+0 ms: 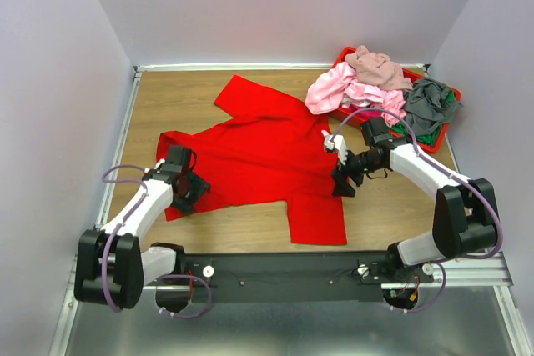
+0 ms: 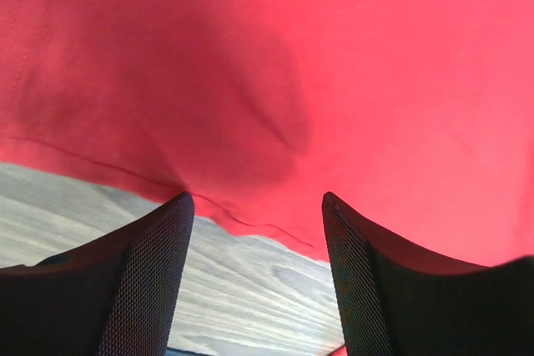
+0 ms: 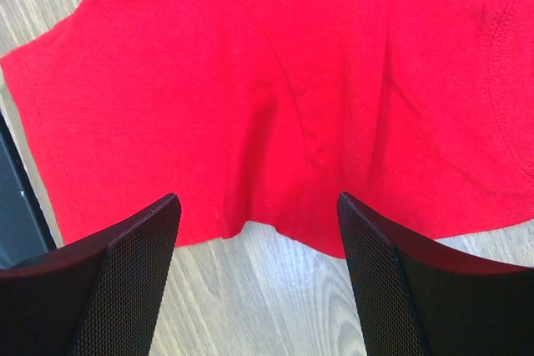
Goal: Fold and stack the t-shirts
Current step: Flatten the tshirt out
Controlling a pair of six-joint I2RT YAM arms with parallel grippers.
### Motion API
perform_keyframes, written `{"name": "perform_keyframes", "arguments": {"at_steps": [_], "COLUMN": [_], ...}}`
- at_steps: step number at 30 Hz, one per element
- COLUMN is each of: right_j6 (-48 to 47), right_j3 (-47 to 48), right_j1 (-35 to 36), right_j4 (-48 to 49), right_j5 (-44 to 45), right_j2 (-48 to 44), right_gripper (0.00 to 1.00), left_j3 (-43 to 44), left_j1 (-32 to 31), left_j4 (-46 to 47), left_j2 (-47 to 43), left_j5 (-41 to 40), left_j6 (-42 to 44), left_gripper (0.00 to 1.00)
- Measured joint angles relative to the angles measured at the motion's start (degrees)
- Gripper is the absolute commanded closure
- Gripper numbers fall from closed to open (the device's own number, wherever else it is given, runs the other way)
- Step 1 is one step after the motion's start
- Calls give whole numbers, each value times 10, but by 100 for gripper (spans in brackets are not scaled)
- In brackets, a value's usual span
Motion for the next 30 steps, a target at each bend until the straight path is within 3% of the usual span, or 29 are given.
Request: {"name": "perform_keyframes", "arguments": {"at_steps": [7,10,18,20,21,30], "right_j6": [0,0,0,0,0,-83], "right_j3": [0,0,0,0,0,-11], "right_j1": [0,0,0,0,0,11], "right_j4": [0,0,0,0,0,-25], "right_j5": [1,2,2,1,1,-22], "right_j2": [-2,-3,-4,-4,-4,-11], "right_gripper": [18,18,18,18,18,17], "left_j3": [46,59,60,59,58,49], "left_j1": [0,-3,-4,-4,-4,-4], "left_j4": [-29,-32,-37,-37,-37,-27], "left_j2": [87,106,106,96,94,19], "left_j5": [-22,-32,-44,-44,-44,-30], "left_j6": [-9,-11,-5,-2,0,33], "left_gripper": [31,37,79,83,90,99]}}
